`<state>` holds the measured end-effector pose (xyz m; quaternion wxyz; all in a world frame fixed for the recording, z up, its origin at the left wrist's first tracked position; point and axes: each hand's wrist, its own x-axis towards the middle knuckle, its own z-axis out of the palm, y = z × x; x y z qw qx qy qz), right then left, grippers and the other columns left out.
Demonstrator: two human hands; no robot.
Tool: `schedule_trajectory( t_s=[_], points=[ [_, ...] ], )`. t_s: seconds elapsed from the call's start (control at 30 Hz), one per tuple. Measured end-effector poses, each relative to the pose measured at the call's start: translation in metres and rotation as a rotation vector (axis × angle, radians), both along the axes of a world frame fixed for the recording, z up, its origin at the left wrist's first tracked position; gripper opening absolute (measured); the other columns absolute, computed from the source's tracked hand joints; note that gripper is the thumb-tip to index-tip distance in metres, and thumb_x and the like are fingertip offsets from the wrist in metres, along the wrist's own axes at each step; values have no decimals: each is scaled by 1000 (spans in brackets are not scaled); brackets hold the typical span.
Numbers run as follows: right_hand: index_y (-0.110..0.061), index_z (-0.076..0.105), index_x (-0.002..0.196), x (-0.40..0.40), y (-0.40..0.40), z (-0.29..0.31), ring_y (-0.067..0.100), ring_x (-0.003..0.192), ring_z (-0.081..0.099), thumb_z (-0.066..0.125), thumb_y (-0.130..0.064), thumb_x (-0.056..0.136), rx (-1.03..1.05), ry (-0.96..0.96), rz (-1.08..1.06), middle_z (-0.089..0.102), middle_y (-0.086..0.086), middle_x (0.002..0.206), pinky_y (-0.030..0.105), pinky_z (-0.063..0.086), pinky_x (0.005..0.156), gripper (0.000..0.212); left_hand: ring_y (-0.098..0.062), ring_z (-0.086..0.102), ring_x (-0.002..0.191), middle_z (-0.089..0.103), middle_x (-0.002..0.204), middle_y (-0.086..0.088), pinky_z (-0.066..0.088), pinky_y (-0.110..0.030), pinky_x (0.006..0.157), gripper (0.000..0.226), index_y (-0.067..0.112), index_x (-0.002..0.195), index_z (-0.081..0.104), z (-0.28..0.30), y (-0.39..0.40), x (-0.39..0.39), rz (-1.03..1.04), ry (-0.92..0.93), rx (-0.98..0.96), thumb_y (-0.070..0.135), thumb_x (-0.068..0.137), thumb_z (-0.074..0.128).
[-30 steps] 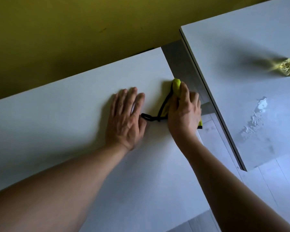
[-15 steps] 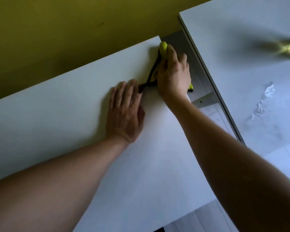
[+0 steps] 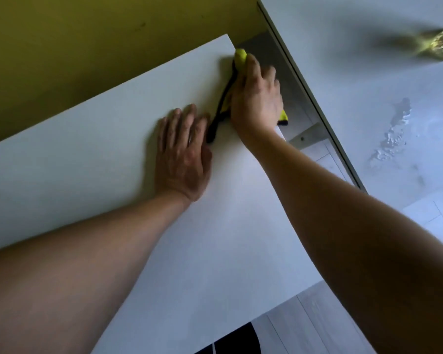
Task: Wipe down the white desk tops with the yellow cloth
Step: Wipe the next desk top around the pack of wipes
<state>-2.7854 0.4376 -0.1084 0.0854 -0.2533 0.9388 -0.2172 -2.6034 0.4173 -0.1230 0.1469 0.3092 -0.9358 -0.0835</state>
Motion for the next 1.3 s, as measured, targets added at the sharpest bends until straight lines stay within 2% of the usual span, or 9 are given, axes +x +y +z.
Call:
schedule_trajectory(
  t_s=[0.07,0.17,0.3,0.43,0.6,0.83,0.97,1.17,1.3],
  points=[
    [-27,37,154,-4,-11,-2,32,115,53,42,-24,102,-17,-2,21,52,10,133,43,47,90,53,-39,36,151,41,164,-14,23,-55,126,54,12,155,48,-1,-1,1,-2,0,-9,27,103,41],
    [-28,38,154,9,23,-3,31,112,54,44,-26,100,-60,14,23,53,10,129,43,48,87,55,-39,36,151,41,164,-14,21,-53,127,56,13,154,49,-1,0,2,6,-2,-3,29,100,42],
    [-35,42,151,54,141,-2,31,112,53,45,-27,95,-69,-29,-92,54,7,120,41,46,89,56,-39,34,152,40,164,-15,19,-52,128,59,13,156,47,0,0,2,3,-18,15,28,98,43],
    [-26,46,150,90,239,0,32,105,53,39,-31,97,-8,-8,-143,57,7,120,43,43,92,53,-40,34,152,38,165,-14,19,-51,127,58,16,157,44,2,3,3,8,-31,13,27,100,45],
    [-26,46,149,82,206,3,35,107,53,47,-22,97,26,16,-202,57,11,121,42,41,91,52,-38,33,153,38,165,-13,18,-48,128,57,17,157,44,0,3,2,16,-25,0,27,100,46],
    [-25,41,151,48,110,0,31,106,52,41,-21,100,44,73,-105,53,9,124,40,39,89,51,-34,30,155,37,166,-9,16,-45,129,59,19,158,43,0,3,2,38,-53,-4,29,99,42],
    [-27,44,149,61,153,-2,32,105,52,43,-25,98,13,58,-116,54,8,121,41,42,88,50,-32,29,156,36,167,-8,15,-42,129,60,20,158,42,0,3,4,41,-72,-14,30,98,40],
    [-26,50,145,114,294,-1,35,106,52,48,-26,96,36,28,-269,56,10,118,41,38,91,49,-30,23,158,30,170,-7,10,-39,129,62,21,160,38,3,6,4,37,-129,4,33,99,35],
    [-24,53,143,117,286,-2,37,105,54,47,-27,98,91,72,-346,58,12,118,45,40,91,46,-31,24,158,30,170,-7,11,-40,129,62,21,160,37,5,7,3,41,-140,11,34,99,33]
  ],
)
